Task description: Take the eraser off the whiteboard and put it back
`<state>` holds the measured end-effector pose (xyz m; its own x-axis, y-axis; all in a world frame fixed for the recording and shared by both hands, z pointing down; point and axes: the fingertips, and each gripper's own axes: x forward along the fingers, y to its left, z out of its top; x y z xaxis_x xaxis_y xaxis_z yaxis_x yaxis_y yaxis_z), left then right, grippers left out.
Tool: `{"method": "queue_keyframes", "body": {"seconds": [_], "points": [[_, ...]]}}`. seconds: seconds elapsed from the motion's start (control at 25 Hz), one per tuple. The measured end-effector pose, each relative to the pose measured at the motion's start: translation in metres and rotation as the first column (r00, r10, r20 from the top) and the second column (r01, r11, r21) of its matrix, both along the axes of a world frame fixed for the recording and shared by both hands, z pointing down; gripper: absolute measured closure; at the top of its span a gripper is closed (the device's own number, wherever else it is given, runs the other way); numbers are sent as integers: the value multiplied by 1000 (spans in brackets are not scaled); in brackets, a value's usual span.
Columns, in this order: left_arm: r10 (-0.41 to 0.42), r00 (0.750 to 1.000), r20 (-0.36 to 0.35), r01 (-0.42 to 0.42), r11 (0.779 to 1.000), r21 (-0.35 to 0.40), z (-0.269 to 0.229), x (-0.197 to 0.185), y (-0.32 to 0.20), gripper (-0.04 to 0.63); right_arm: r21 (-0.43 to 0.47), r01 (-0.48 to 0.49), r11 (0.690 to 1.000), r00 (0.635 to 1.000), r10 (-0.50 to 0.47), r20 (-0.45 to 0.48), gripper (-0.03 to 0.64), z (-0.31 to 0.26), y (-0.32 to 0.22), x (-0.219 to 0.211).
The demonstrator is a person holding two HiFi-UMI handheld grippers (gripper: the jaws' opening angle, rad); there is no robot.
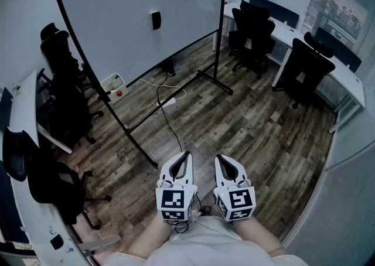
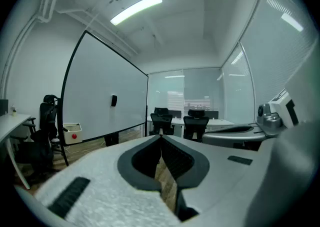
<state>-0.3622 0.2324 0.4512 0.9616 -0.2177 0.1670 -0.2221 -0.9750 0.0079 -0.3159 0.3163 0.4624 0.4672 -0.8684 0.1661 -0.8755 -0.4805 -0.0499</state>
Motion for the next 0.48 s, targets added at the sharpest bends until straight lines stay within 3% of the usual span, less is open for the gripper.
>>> {"method": "queue_keyframes", "body": {"seconds": [0.48], "points": [[41,999,5,-41,999,-7,11,12,-11,577,0,-16,1000,1000,16,-4,589,3,-19,6]]}}
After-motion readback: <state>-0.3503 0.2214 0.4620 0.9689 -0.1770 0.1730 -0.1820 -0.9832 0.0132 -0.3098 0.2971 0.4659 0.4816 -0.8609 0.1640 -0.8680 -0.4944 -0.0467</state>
